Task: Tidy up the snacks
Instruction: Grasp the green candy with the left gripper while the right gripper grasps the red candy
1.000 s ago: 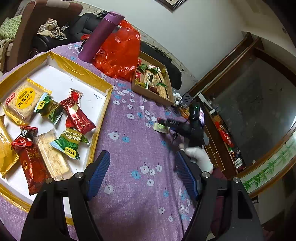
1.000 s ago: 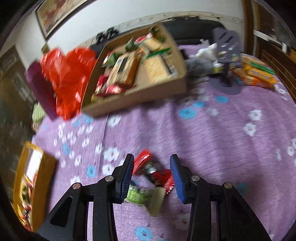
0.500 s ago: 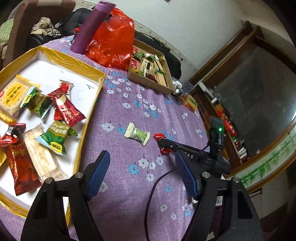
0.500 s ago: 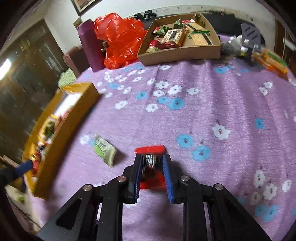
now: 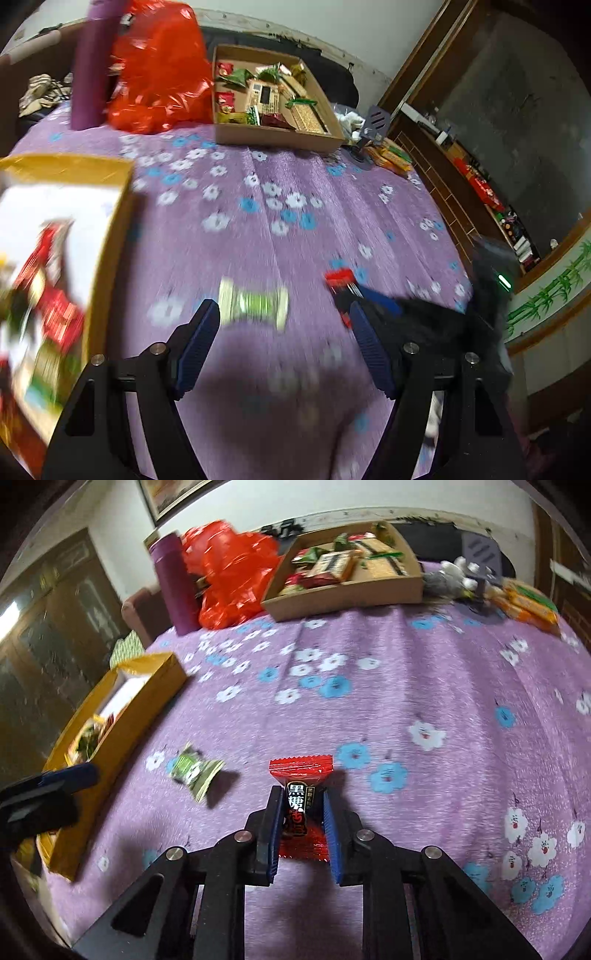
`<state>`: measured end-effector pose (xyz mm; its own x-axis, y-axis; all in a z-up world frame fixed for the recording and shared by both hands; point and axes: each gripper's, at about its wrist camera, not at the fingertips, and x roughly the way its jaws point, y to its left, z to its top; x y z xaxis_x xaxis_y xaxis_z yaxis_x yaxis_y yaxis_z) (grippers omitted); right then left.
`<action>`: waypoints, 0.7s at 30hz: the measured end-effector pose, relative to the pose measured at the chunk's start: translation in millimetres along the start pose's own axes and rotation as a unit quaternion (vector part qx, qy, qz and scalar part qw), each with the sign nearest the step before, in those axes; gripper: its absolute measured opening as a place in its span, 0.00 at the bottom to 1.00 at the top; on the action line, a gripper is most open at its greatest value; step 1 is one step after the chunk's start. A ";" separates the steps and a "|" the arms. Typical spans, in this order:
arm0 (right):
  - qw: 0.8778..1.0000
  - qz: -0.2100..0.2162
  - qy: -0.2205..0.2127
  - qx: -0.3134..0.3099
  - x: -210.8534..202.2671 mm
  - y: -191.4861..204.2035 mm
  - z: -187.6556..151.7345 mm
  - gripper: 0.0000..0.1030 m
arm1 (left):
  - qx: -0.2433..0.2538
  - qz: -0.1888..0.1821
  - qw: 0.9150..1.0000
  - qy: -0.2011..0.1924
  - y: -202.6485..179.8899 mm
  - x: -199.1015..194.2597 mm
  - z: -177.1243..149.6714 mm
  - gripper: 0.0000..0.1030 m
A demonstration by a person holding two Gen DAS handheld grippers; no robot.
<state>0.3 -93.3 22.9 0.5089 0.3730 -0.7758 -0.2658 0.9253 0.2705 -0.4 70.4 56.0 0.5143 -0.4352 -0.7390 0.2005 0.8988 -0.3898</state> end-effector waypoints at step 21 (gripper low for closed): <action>0.997 0.040 0.005 0.067 -4.9 -30.6 2.7 0.23 | 0.108 0.016 0.990 0.085 -32.8 18.0 -49.0 0.67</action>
<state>8.1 -123.3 20.0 0.4825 0.4460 -0.7538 -0.1938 0.8937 0.4046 -38.6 30.6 28.6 0.3785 -0.3925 -0.8383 0.3690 0.8946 -0.2522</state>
